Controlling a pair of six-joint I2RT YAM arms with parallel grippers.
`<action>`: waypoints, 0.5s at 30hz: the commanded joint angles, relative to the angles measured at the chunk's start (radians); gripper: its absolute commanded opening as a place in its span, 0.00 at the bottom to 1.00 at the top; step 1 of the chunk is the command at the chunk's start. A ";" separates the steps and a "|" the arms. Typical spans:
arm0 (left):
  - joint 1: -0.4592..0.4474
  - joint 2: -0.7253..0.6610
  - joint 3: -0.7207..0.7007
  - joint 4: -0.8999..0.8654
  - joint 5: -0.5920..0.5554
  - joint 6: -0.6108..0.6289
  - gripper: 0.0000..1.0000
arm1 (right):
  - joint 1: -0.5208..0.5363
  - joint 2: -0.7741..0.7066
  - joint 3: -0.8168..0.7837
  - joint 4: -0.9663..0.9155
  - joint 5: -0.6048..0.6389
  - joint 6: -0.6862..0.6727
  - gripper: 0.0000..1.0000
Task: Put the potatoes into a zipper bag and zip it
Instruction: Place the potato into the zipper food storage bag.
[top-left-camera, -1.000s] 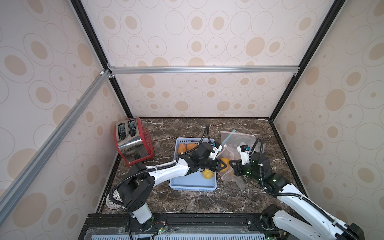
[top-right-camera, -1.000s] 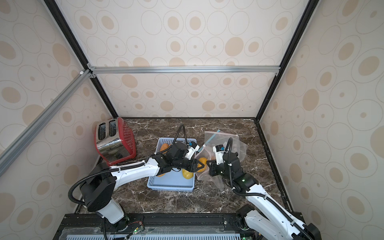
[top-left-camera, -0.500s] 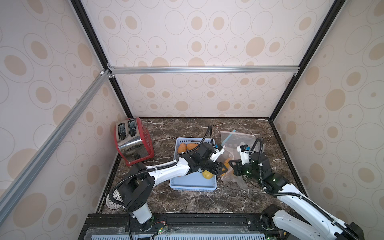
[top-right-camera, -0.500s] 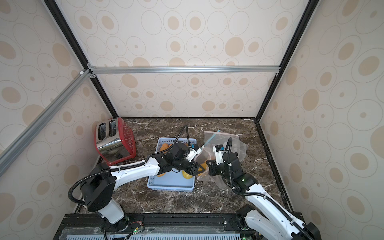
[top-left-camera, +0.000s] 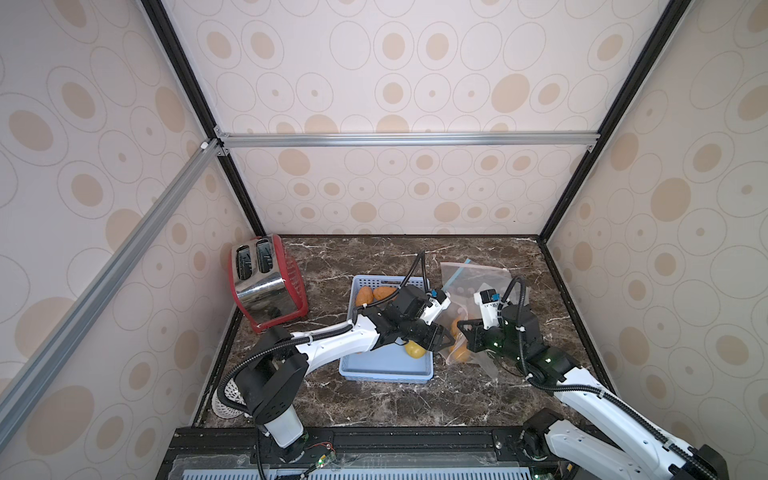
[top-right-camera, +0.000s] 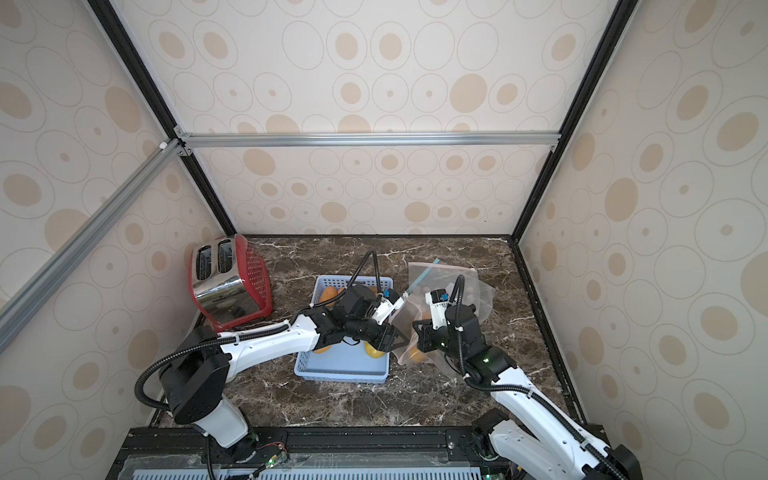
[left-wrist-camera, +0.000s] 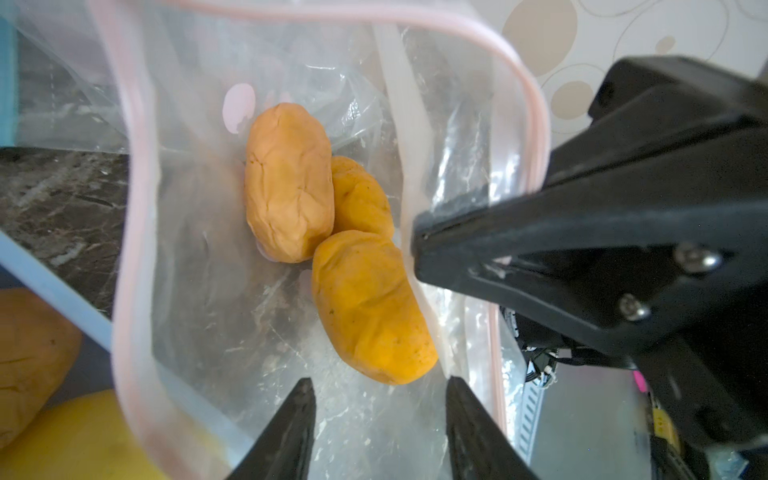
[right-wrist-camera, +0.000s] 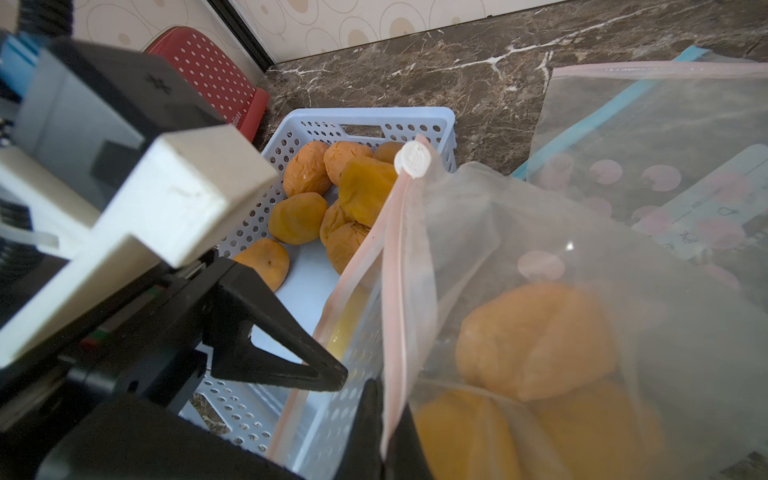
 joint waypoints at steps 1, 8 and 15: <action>-0.008 -0.008 0.015 -0.013 0.001 0.019 0.40 | -0.005 -0.007 -0.005 0.010 -0.004 -0.005 0.00; -0.010 -0.008 0.040 -0.017 -0.016 0.022 0.38 | -0.006 -0.017 -0.008 0.018 -0.020 -0.006 0.00; -0.008 -0.142 0.022 -0.065 -0.260 0.008 0.52 | -0.006 -0.052 0.007 -0.010 -0.036 -0.002 0.00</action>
